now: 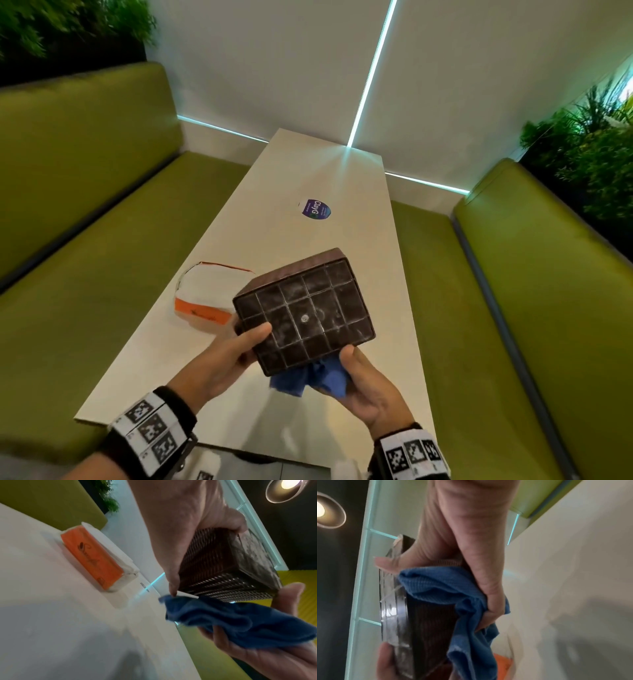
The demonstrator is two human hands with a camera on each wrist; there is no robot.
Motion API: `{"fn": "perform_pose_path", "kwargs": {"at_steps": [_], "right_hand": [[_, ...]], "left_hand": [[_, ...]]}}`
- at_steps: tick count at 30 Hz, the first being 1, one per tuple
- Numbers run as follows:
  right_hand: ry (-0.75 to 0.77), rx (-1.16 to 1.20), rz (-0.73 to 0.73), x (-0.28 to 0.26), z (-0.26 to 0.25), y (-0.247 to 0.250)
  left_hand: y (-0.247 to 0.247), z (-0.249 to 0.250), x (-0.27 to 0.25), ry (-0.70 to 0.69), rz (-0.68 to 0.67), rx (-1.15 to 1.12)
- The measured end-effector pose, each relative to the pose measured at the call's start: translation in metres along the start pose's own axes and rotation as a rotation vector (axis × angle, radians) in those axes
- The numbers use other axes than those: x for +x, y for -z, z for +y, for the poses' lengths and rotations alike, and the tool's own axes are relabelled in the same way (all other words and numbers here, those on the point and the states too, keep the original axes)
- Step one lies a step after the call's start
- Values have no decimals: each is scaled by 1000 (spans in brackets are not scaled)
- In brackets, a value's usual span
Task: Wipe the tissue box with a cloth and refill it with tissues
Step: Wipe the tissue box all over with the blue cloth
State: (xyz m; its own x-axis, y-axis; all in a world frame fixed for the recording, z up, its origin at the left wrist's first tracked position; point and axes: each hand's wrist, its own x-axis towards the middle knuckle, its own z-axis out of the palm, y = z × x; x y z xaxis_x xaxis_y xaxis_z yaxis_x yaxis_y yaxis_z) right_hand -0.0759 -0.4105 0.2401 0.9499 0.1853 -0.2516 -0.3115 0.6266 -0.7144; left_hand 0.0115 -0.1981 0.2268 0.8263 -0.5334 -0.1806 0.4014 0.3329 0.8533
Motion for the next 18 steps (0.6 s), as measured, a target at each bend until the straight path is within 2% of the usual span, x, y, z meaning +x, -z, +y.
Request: {"fn": "perform_pose_path", "kwargs": {"at_steps": [3, 5, 8, 13, 15, 18], "right_hand": [[46, -79, 17, 1, -7, -2], [91, -261, 46, 0, -19, 1], [131, -503, 45, -3, -39, 5], [110, -755, -8, 0, -60, 2], [121, -774, 64, 1, -66, 0], [272, -721, 326, -3, -79, -11]], "left_hand": [[5, -4, -4, 38, -59, 95], [14, 3, -6, 49, -117, 209], [25, 27, -2, 49, -111, 295], [-4, 58, 13, 1, -294, 530], [-12, 60, 18, -37, -223, 574], [-14, 53, 23, -97, -69, 599]]}}
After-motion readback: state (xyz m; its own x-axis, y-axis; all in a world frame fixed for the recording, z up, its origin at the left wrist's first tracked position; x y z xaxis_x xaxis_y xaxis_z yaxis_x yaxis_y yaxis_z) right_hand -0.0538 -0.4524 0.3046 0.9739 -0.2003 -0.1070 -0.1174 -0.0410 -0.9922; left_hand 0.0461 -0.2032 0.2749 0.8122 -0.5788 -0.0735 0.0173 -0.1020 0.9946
